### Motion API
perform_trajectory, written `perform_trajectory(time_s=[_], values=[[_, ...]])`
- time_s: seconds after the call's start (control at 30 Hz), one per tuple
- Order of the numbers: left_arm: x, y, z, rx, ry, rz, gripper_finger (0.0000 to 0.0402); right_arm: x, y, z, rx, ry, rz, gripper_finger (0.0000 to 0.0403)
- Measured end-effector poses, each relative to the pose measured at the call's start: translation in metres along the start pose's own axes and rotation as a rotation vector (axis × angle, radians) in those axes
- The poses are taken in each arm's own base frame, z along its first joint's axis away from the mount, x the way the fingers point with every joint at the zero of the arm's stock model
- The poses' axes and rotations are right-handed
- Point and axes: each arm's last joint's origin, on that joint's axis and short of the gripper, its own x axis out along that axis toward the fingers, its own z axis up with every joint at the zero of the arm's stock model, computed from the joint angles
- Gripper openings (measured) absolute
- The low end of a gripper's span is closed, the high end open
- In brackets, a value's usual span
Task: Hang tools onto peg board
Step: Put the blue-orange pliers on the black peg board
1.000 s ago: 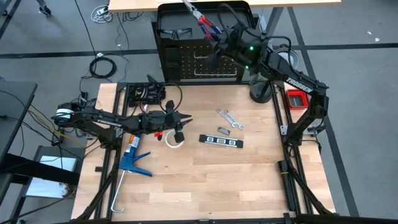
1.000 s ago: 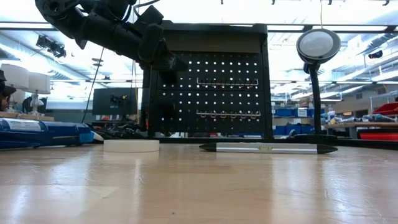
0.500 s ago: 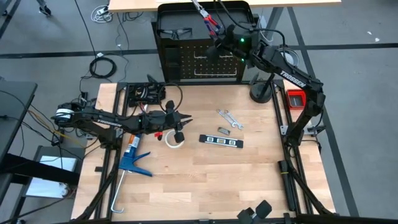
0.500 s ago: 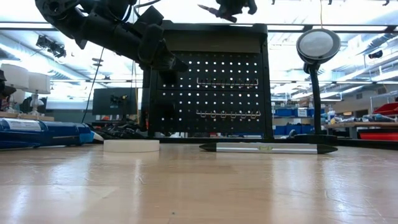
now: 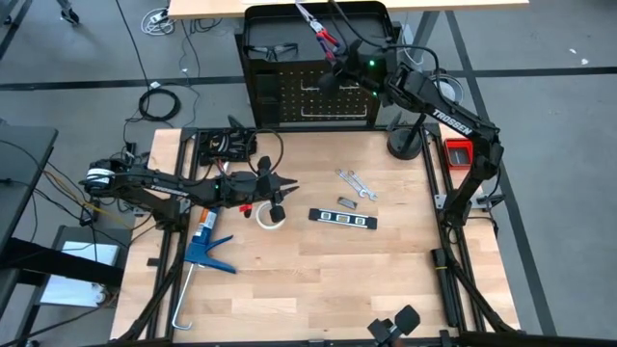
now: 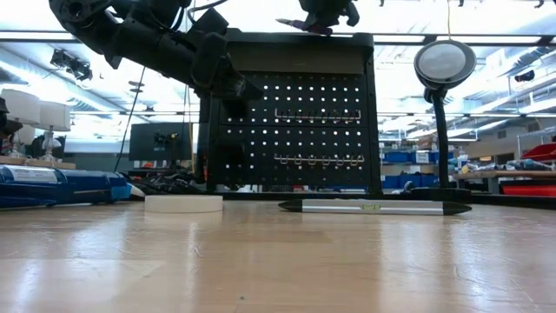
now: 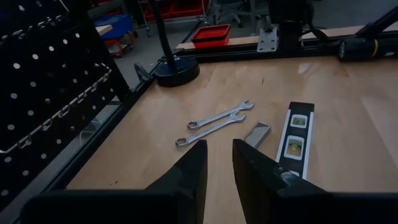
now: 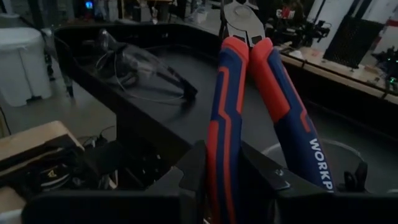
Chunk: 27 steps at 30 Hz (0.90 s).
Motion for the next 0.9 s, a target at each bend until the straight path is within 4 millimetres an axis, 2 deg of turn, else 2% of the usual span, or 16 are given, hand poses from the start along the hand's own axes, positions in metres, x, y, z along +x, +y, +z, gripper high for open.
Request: perform_trajectory(time_s=[0.67, 0.9], values=[[0.0, 0.0, 0.0, -0.002, 0.0, 0.0, 0.0078, 0.0003, -0.0003, -0.002, 0.041, 0.017, -0.004, 0.0091], [0.0, 0.0, 0.0004, -0.003, -0.004, 0.0, 0.0078, 0.0002, 0.0007, 0.0026, 0.057, -0.03, 0.025, 0.0094]])
